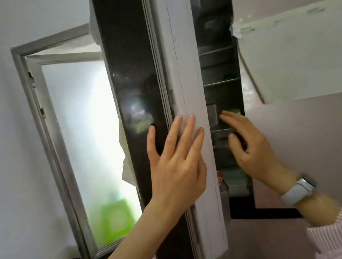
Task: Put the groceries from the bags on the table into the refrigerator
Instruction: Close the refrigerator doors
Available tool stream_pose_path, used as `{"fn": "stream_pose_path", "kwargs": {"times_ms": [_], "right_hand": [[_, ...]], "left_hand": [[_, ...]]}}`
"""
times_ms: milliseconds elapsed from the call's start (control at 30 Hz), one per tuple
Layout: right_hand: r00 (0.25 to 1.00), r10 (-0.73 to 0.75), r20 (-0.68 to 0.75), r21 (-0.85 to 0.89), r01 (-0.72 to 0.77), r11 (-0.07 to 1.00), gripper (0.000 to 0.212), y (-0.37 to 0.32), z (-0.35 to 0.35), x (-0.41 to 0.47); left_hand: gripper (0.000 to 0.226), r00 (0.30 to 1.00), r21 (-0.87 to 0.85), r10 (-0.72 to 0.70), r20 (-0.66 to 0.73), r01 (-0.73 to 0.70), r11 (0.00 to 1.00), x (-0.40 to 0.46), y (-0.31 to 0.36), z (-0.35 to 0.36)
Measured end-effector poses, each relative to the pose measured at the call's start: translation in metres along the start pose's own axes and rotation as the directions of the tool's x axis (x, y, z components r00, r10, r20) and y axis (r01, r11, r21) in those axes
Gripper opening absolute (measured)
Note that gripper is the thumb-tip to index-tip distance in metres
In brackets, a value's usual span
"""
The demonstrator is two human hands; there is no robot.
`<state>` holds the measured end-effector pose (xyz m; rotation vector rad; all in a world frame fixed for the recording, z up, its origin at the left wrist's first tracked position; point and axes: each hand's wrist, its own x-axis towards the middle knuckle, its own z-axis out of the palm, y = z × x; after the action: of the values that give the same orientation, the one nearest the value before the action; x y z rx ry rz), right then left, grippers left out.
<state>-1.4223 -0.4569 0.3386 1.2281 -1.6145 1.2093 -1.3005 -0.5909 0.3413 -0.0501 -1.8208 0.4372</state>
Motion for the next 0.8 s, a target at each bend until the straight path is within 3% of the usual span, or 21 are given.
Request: {"fn": "stream_pose_path", "kwargs": {"times_ms": [167, 300, 367, 467, 600, 800], "right_hand": [[0.999, -0.034, -0.031, -0.15, 0.029, 0.988, 0.047, 0.008, -0.02, -0.018], [0.993, -0.099, 0.068, -0.325, 0.116, 0.939, 0.052, 0.008, -0.019, -0.021], [0.977, -0.119, 0.174, -0.377, 0.178, 0.909, 0.057, 0.011, -0.012, -0.023], [0.961, -0.024, 0.277, -0.472, 0.158, 0.867, 0.071, 0.028, -0.004, -0.03], [0.96, 0.125, 0.251, -0.609, 0.057, 0.791, 0.089, 0.061, -0.008, -0.028], [0.953, 0.011, 0.303, -0.742, 0.229, 0.63, 0.094, 0.087, -0.01, -0.021]], "left_hand": [[0.053, 0.99, -0.022, -0.118, -0.076, 0.116, 0.993, -0.002, 0.009, 0.01], [0.064, 0.979, -0.157, -0.192, 0.071, 0.201, 0.967, 0.004, 0.01, 0.037], [0.064, 0.967, -0.236, -0.157, 0.2, 0.203, 0.95, 0.006, 0.009, 0.058], [0.062, 0.938, -0.319, -0.058, 0.341, 0.173, 0.932, 0.006, 0.01, 0.09], [0.073, 0.933, -0.235, -0.006, 0.36, 0.097, 0.967, 0.01, 0.013, 0.121], [0.082, 0.958, -0.25, 0.013, 0.288, 0.062, 0.966, 0.011, 0.009, 0.148]]}}
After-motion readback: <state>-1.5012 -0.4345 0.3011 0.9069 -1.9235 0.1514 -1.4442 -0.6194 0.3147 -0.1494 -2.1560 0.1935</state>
